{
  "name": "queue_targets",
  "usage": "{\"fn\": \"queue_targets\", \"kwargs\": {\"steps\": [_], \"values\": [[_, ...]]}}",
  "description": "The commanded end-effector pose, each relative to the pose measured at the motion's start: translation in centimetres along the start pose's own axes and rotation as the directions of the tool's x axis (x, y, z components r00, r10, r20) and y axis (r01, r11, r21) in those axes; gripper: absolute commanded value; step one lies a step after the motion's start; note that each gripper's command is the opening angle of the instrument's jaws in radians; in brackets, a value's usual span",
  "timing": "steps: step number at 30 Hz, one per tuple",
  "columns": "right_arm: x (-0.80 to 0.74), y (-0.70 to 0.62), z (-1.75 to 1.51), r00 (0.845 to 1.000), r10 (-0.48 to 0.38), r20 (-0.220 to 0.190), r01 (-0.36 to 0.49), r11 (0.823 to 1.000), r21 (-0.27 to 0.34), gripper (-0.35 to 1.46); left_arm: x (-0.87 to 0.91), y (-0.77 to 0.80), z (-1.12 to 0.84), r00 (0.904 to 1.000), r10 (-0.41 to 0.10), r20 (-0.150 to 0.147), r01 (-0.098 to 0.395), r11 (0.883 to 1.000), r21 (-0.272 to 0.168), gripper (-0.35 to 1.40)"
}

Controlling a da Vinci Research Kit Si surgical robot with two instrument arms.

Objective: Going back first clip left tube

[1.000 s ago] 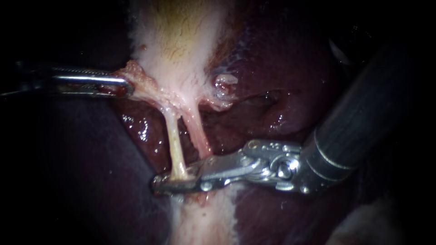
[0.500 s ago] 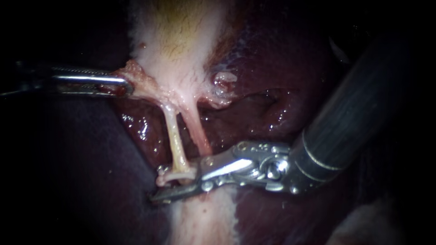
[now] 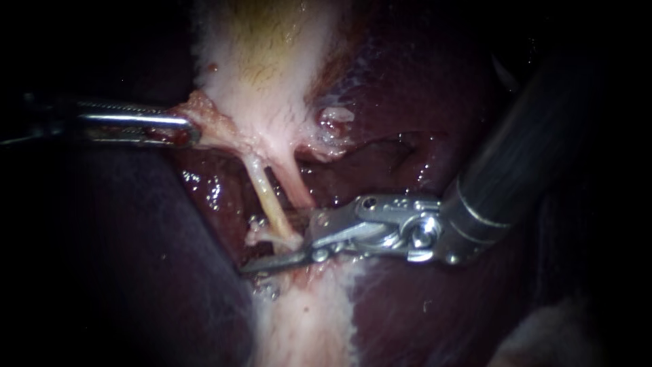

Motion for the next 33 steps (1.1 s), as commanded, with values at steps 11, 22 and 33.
{"fn": "queue_targets", "kwargs": {"steps": [11, 22, 33], "values": [[-0.02, -0.07, -0.46, 0.981, -0.194, 0.01, 0.194, 0.981, 0.014, 0.5, -0.01, 0.0, -0.01, 1.0, 0.001, 0.0, -0.001, 1.0, 0.001, -0.35], [0.12, -0.08, -1.29, 0.967, -0.255, 0.005, 0.255, 0.967, -0.004, 0.5, -0.01, 0.0, -0.02, 1.0, 0.001, 0.0, -0.001, 1.0, 0.001, -0.35], [0.11, -0.09, -1.76, 0.962, -0.274, 0.002, 0.274, 0.962, 0.005, 0.5, -0.01, 0.0, 0.0, 1.0, 0.001, 0.0, -0.001, 1.0, 0.001, -0.35]]}}
